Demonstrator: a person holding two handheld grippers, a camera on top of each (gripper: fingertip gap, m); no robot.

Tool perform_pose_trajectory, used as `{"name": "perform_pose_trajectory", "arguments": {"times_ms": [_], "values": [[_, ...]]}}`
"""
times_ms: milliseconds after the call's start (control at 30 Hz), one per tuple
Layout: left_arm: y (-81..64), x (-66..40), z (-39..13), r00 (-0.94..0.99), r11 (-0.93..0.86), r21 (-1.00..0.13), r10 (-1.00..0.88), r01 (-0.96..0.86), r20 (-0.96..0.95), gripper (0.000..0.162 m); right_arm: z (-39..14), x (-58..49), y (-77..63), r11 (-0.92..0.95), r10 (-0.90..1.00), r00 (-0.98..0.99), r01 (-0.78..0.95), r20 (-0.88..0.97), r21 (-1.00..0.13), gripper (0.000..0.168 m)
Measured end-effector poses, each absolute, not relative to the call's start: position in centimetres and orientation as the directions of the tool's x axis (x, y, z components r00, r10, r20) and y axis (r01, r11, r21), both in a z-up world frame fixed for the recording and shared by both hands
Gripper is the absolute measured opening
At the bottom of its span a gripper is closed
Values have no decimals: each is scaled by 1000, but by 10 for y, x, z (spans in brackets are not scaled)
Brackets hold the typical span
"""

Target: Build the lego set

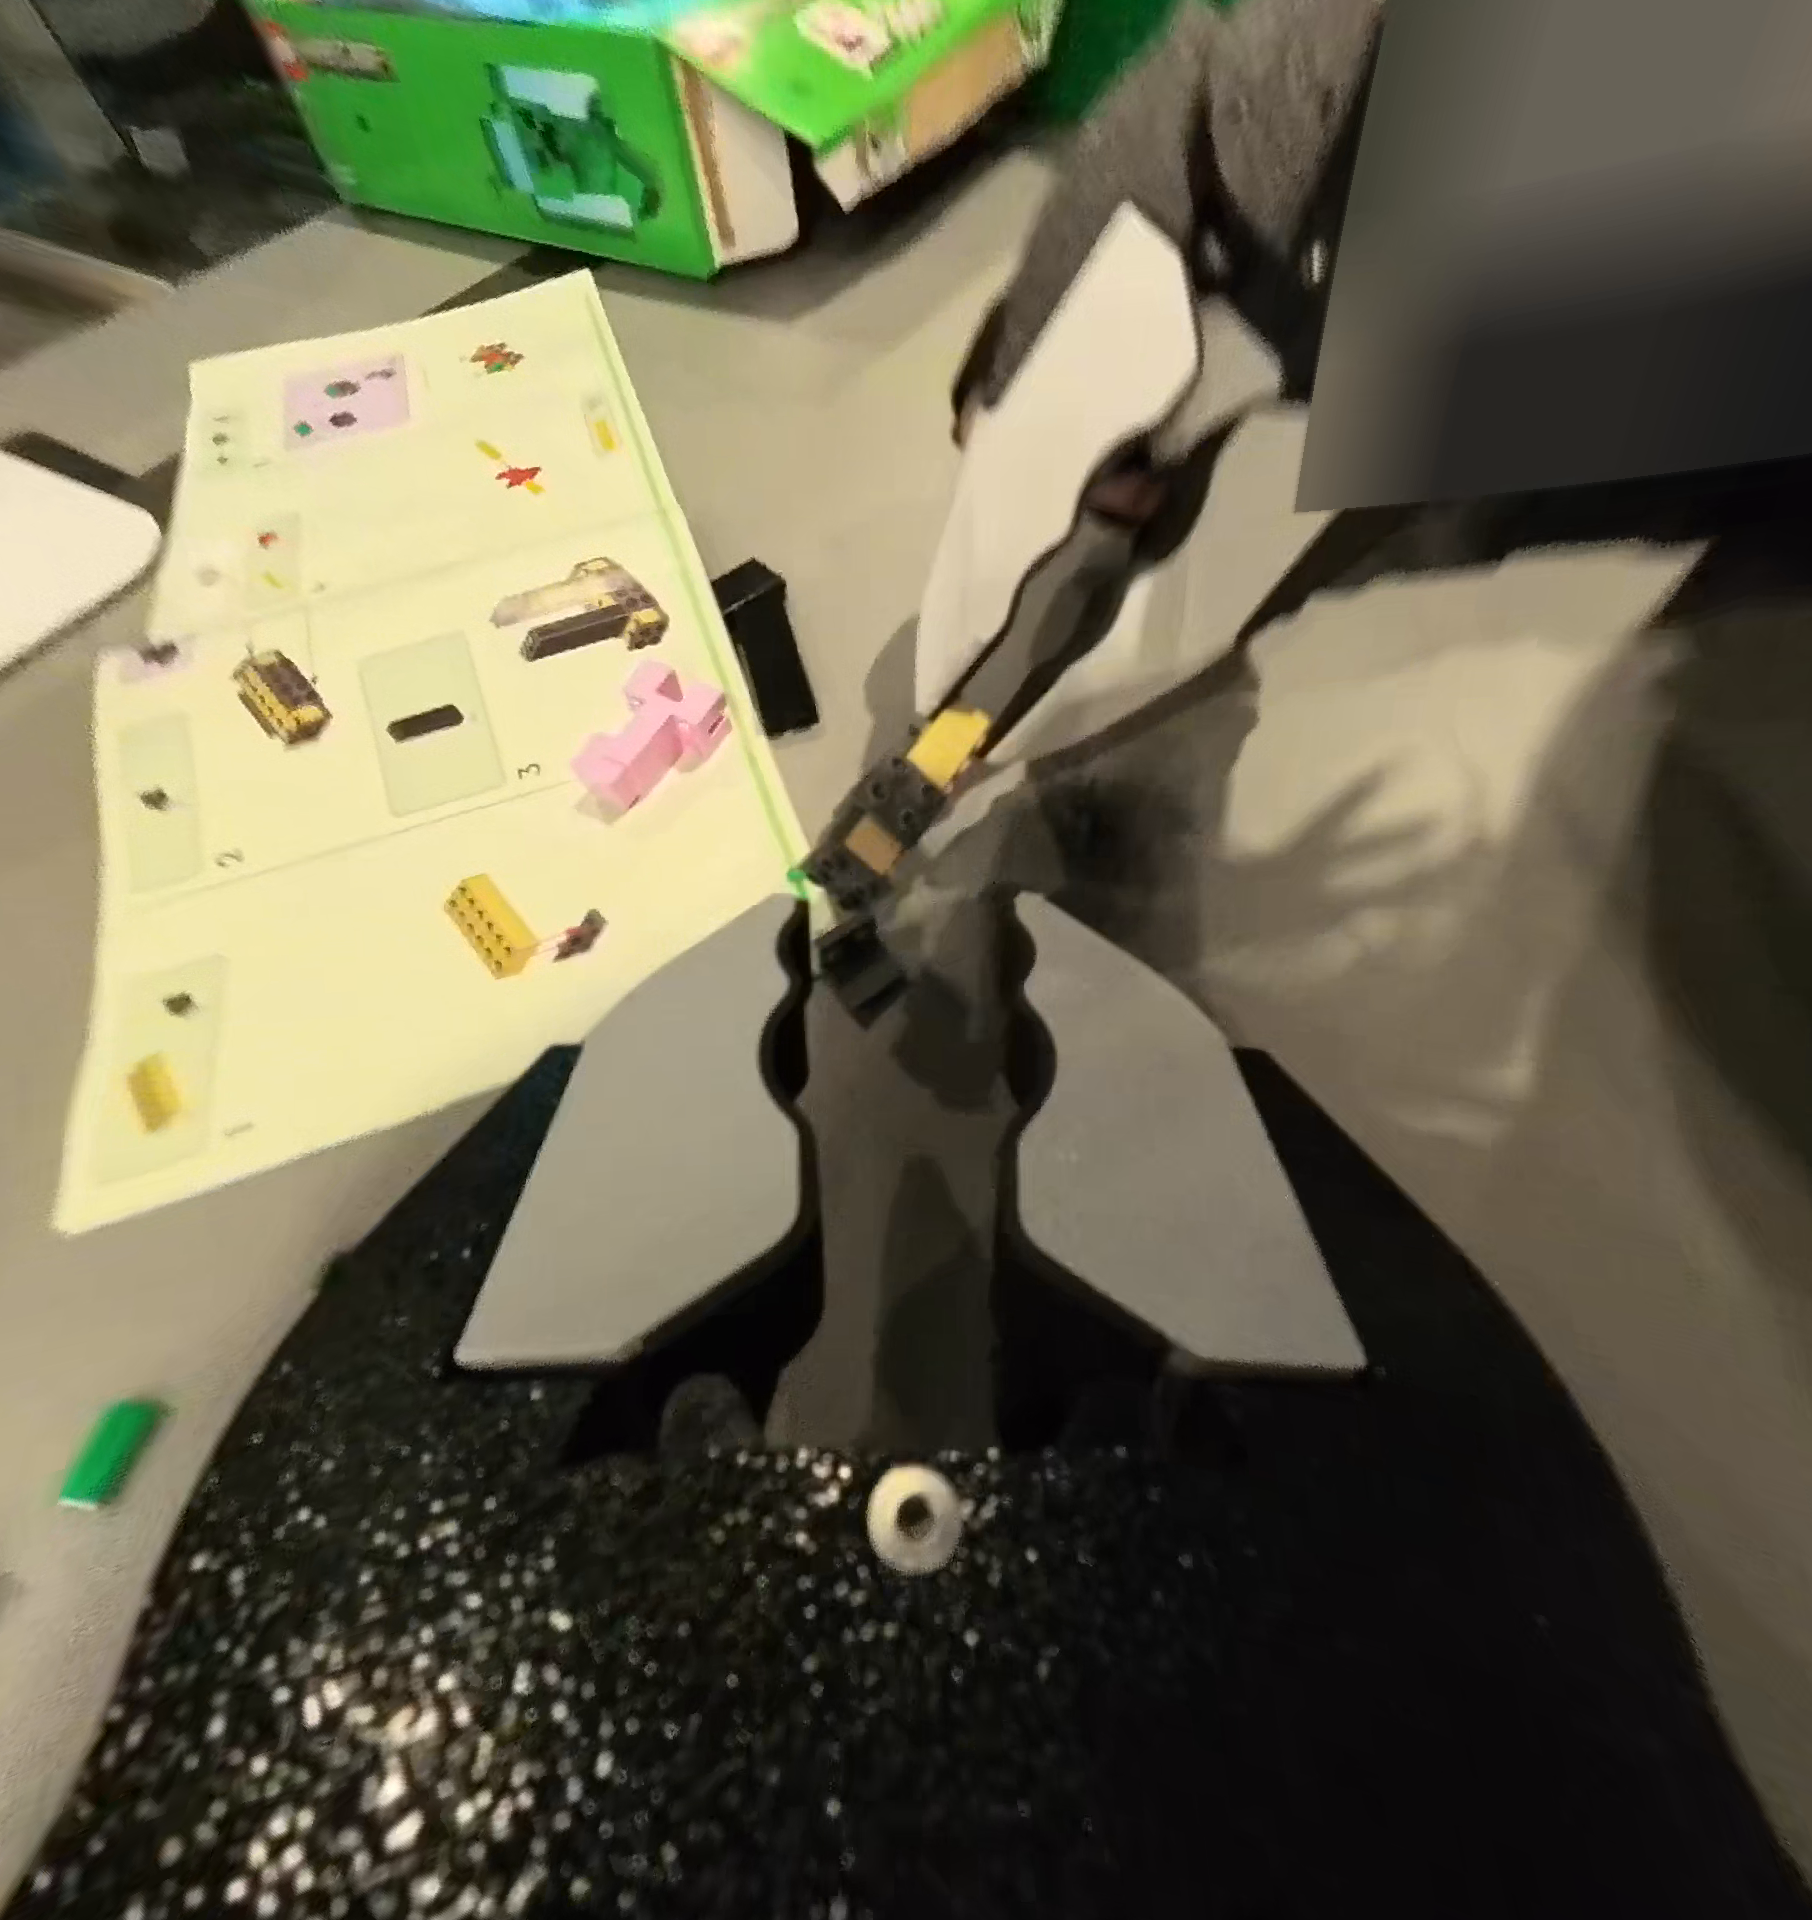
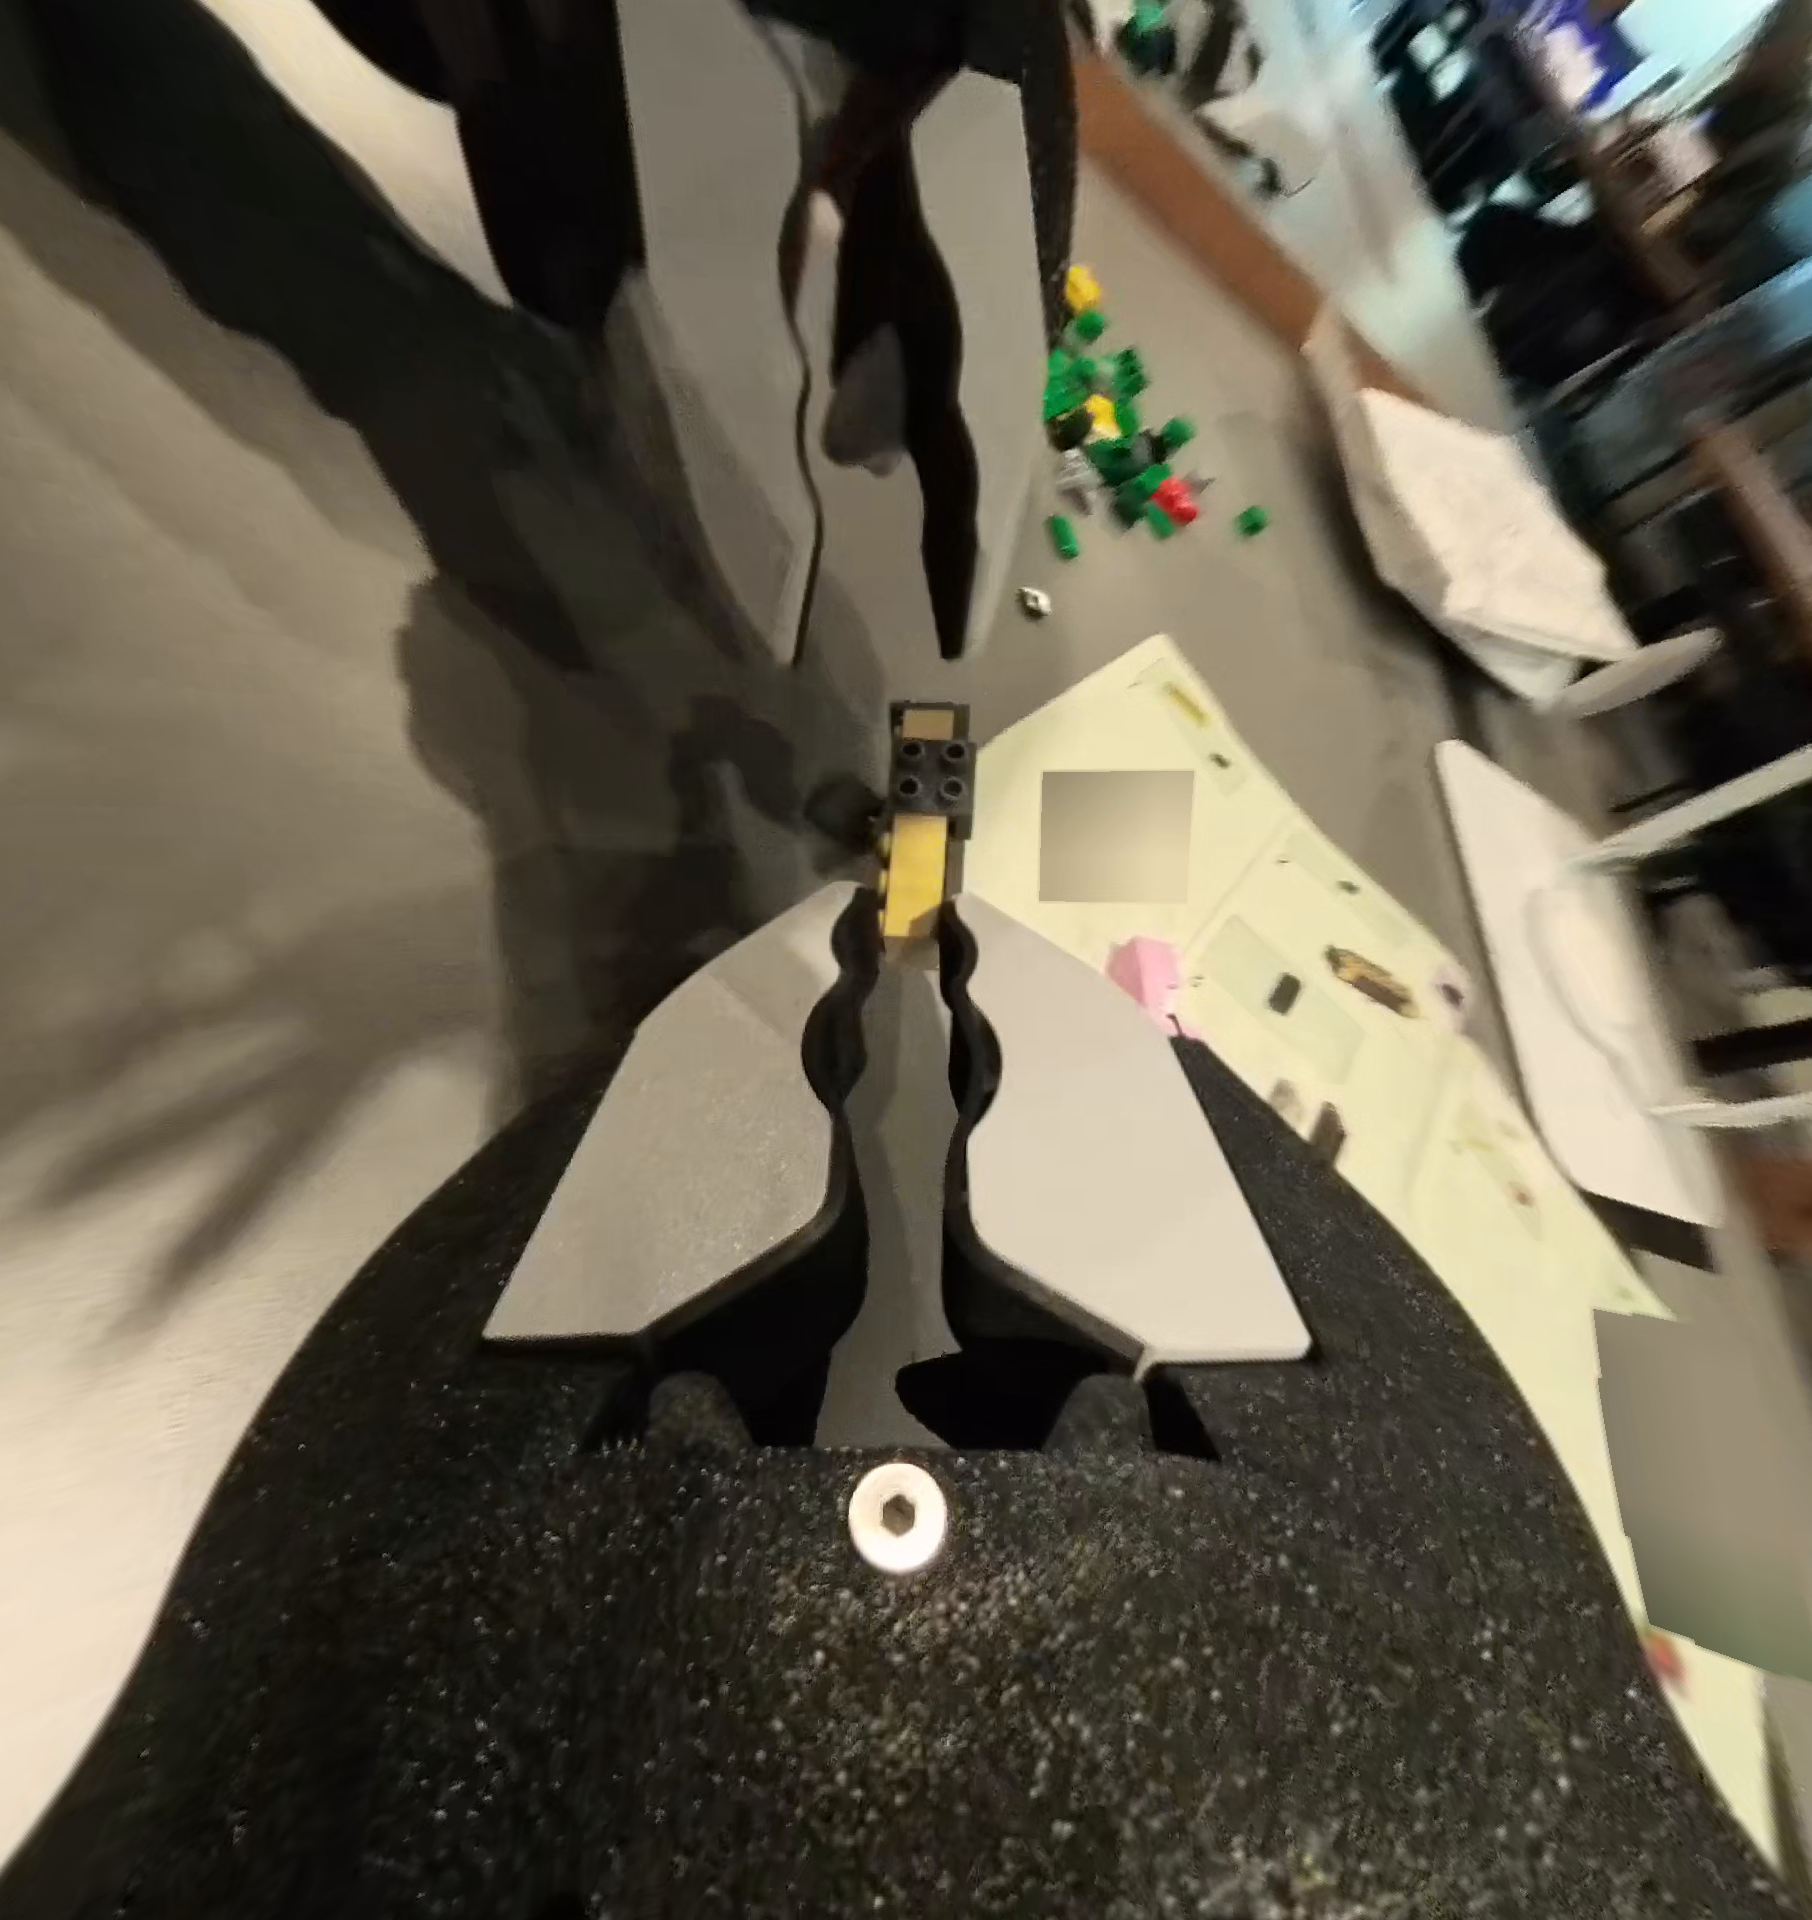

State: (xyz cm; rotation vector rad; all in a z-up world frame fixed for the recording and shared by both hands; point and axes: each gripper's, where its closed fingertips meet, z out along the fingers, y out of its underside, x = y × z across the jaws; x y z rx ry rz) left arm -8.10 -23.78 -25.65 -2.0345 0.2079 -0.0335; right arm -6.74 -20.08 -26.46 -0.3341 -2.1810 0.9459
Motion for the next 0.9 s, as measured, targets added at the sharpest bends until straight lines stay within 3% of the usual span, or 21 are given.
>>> {"name": "perform_pose_trajectory", "arguments": {"times_ms": [167,367,567,700,900], "values": [[-238,-88,-244,987,-390,-913,-52,123,155,38,-263,-73,-199,728,483,-627,-101,611,-678,11],[-239,-103,-235,967,-309,-919,140,247,212,50,-264,-77,-201,777,460,-559,-122,690,-617,11],[-243,-104,-244,974,-410,-910,225,63,-34,52,-263,-81,-200,797,454,-526,-121,719,-592,11],[-236,-93,-254,955,-500,-846,111,-185,-275,42,-264,-81,-199,788,468,-533,-110,705,-606,11],[-226,-87,-254,940,-427,-845,-45,-323,-337,51,-257,-76,-204,691,522,-595,-125,611,-712,11]]}}
